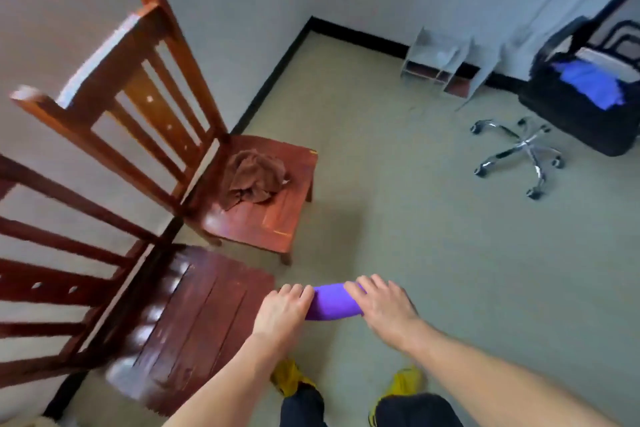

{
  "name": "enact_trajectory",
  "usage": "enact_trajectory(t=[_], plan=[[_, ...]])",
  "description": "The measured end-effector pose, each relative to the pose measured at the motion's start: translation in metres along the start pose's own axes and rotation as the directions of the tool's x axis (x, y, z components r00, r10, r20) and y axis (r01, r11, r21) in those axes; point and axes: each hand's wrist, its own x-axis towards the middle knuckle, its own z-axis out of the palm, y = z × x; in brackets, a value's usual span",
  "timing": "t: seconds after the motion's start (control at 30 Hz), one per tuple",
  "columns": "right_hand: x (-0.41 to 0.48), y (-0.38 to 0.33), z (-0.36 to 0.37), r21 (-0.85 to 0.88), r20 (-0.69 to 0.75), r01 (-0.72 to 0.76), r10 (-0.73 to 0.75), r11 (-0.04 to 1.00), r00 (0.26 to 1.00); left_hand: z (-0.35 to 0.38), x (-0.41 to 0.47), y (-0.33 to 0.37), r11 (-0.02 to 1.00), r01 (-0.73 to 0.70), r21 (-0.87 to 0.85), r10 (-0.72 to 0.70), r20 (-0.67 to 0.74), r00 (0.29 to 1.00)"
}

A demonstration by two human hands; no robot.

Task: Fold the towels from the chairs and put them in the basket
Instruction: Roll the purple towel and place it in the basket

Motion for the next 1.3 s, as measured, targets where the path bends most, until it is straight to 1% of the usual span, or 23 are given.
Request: enact_trajectory(t=[0.07,0.13,0.2,0.3,0.37,0.43,0.47,0.5,0.57,0.7,0.83,0.9,0.93,1.0,1.1,1.17,1.2,1.3], plan=[[-0.038,0.041,-0.002,0.08,-0.021,-0.106,0.108,0.991,0.994,-0.034,0.021,0.044,0.989,-0.093,0.114,0.102,-0.075,0.992],[-0.076,0.086,0.001,0.107,-0.086,-0.207,0.216,0.973,0.973,-0.063,0.046,0.093,0.965,-0.163,0.206,0.185,-0.093,0.978],[-0.114,0.135,0.006,0.135,-0.114,-0.297,0.313,0.945,0.943,-0.085,0.071,0.146,0.938,-0.22,0.267,0.257,-0.114,0.96],[-0.174,0.214,0.01,0.167,-0.157,-0.418,0.442,0.893,0.883,-0.12,0.109,0.234,0.895,-0.316,0.314,0.378,-0.157,0.912],[-0.228,0.273,0.016,0.199,-0.177,-0.513,0.545,0.835,0.82,-0.147,0.135,0.312,0.845,-0.383,0.373,0.469,-0.171,0.867],[-0.266,0.32,0.016,0.201,-0.204,-0.579,0.612,0.79,0.764,-0.17,0.157,0.37,0.809,-0.423,0.409,0.531,-0.2,0.823],[-0.292,0.348,0.019,0.224,-0.211,-0.621,0.659,0.752,0.722,-0.183,0.171,0.409,0.778,-0.459,0.429,0.573,-0.187,0.798],[-0.305,0.365,0.018,0.232,-0.214,-0.643,0.683,0.73,0.698,-0.192,0.18,0.43,0.77,-0.467,0.434,0.586,-0.192,0.787],[-0.342,0.408,0.02,0.252,-0.212,-0.7,0.744,0.668,0.634,-0.211,0.206,0.488,0.729,-0.527,0.437,0.639,-0.159,0.752],[-0.401,0.495,0.03,0.259,-0.213,-0.79,0.83,0.556,0.515,-0.236,0.272,0.598,0.622,-0.615,0.484,0.755,-0.162,0.636],[-0.451,0.592,0.039,0.223,-0.218,-0.873,0.895,0.433,0.389,-0.269,0.337,0.71,0.502,-0.674,0.541,0.849,-0.159,0.504],[-0.478,0.638,0.038,0.222,-0.215,-0.906,0.924,0.36,0.315,-0.288,0.368,0.766,0.441,-0.706,0.555,0.888,-0.154,0.433],[-0.491,0.657,0.038,0.228,-0.214,-0.918,0.936,0.325,0.278,-0.298,0.379,0.793,0.416,-0.72,0.555,0.901,-0.144,0.409],[-0.524,0.698,0.038,0.218,-0.196,-0.947,0.961,0.235,0.193,-0.319,0.404,0.857,0.321,-0.751,0.577,0.942,-0.109,0.318],[-0.572,0.738,0.043,0.245,-0.158,-0.964,0.985,0.106,0.068,-0.342,0.424,0.942,0.206,-0.785,0.585,0.977,-0.073,0.202],[-0.604,0.756,0.055,0.257,-0.121,-0.966,0.993,0.039,0.008,-0.347,0.43,0.996,0.135,-0.796,0.591,0.99,-0.044,0.135],[-0.625,0.766,0.065,0.247,-0.109,-0.969,0.994,0.002,-0.026,-0.346,0.43,1.029,0.083,-0.794,0.602,0.996,-0.024,0.087],[-0.681,0.796,0.093,0.228,-0.066,-0.968,0.99,-0.106,-0.124,-0.338,0.429,1.114,-0.026,-0.803,0.595,1.0,0.025,-0.014]])
